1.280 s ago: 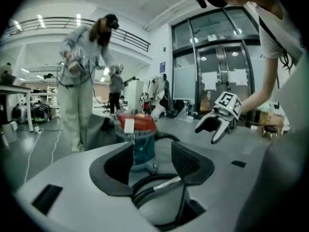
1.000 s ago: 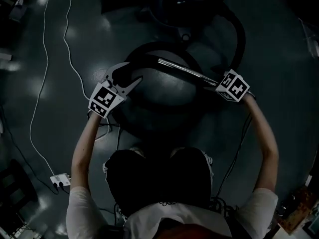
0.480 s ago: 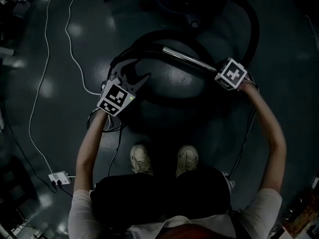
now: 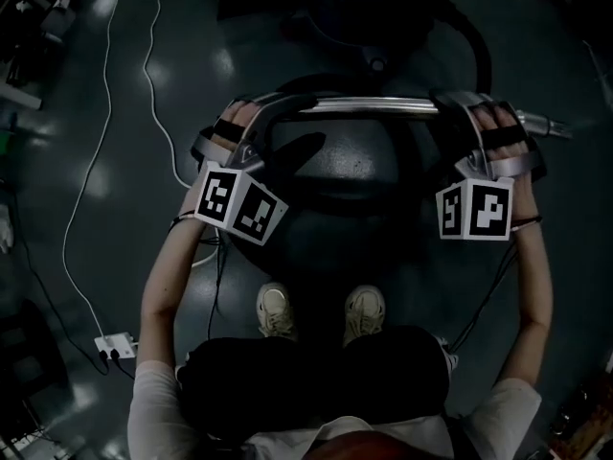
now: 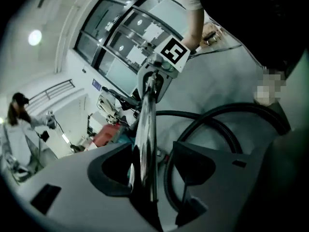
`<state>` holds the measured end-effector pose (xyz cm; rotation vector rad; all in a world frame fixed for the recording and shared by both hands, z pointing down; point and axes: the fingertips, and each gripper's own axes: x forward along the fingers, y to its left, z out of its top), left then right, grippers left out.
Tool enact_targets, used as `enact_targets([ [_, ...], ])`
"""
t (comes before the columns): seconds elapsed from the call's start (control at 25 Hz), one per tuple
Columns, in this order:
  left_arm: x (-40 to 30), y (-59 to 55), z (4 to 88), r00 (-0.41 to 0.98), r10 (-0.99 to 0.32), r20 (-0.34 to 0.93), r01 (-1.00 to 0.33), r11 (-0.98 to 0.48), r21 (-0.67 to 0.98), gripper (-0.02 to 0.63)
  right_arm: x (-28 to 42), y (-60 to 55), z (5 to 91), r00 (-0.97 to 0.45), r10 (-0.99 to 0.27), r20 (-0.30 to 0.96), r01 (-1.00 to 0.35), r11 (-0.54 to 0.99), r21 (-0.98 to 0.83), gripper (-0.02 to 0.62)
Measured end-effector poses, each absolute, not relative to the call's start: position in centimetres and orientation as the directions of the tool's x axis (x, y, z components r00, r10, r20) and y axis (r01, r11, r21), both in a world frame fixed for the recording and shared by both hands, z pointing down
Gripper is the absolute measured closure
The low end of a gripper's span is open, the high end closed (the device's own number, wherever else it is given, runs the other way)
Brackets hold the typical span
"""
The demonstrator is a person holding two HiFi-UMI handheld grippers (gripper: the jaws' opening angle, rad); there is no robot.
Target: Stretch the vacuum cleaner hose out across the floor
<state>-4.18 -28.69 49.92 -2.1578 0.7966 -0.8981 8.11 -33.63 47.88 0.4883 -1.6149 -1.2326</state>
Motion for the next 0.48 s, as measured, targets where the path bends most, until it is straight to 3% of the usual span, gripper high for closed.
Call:
enact_targets([
  [0.12,-3.9,-28.2,45.2,0.536,-0.798,0.275,-0.293,-0.481,-0.826,0.360,4.8,-30.8,41.8,-0.522,-0.788,0.328,0.336,0.164,0.928,0.411],
  [0.28,-5.9,-28.1,41.0,0.354,-0.927,0.125,-0.401,-0.271,-0.875,0.363,-2.9,-23.0,37.3,-0.742,-0.658,0.129,0.390,-0.267,0.881,0.411],
  [0.32,-7.2,-28.0,40.6,0.302,-0.946,0.116,-0.473,-0.254,-0.844,0.451,-4.8,-21.4,36.9,-0.774,-0.627,0.090,0.393,-0.365,0.844,0.410],
  [0.36,-8.8,-27.8,40.4,0.252,-0.959,0.127,-0.546,-0.249,-0.800,0.491,-6.4,-20.3,36.7,-0.796,-0.602,0.063,0.392,-0.432,0.812,0.410],
  [0.48,-14.1,-26.6,40.1,0.076,-0.984,0.163,-0.631,-0.174,-0.756,0.495,-10.2,-19.2,36.1,-0.860,-0.510,0.008,0.290,-0.475,0.831,0.405],
])
